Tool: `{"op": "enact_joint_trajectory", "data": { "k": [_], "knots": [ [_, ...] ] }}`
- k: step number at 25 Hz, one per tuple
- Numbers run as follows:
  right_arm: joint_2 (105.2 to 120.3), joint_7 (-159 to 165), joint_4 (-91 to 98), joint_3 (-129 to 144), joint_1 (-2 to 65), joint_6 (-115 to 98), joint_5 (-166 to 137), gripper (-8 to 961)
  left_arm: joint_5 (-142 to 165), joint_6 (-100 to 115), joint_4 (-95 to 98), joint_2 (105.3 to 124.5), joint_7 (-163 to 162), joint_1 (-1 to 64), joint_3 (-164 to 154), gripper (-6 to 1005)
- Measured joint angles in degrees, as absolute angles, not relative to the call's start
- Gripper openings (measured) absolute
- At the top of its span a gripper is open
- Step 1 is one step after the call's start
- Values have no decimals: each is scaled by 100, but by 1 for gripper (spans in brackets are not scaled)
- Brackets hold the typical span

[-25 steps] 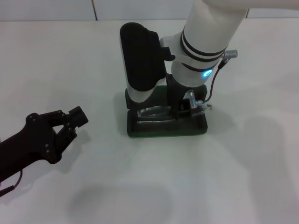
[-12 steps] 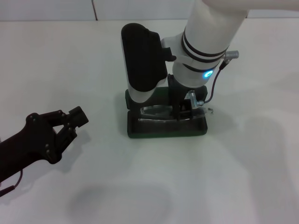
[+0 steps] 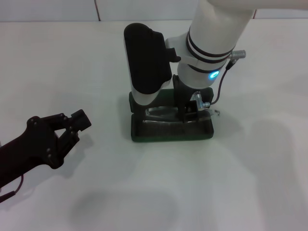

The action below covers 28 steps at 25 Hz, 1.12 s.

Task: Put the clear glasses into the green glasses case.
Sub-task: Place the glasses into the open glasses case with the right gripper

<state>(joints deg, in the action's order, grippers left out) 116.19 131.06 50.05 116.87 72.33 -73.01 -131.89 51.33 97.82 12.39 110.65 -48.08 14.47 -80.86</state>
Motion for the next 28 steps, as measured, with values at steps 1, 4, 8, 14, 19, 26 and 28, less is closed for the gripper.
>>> {"op": "enact_joint_trajectory", "data": {
  "k": [1,4,8,14,19,26,28],
  "knots": [
    [11619,13122,5012,11691,7235,-7304,-13211,131,5132,9782,1239,11065,-4808,1448,-8086,113],
    [11619,13225,5051,11761,7246,-7311,-13350,134,5133,9782,1239,11065,-4807,1450,-8086,113],
    [11619,13304,5091,11821,7250,-7313,-13394,141,5127,9782,1239,11065,-4807,1446,-8086,113],
    [11619,13311,5130,11822,7246,-7323,-13393,167,5114,9782,1239,11065,-4807,1436,-8086,113],
    [11619,13371,5370,11828,7163,-7425,-13393,235,5110,9782,1239,11065,-4807,1428,-8086,113],
    [11619,13481,5819,11839,6941,-7628,-13405,232,5110,9788,1239,11065,-4795,1372,-8086,113],
    [11619,13519,5981,11835,6835,-7676,-13434,233,5109,9792,1239,11065,-4787,1364,-8086,113]
  ]
}}
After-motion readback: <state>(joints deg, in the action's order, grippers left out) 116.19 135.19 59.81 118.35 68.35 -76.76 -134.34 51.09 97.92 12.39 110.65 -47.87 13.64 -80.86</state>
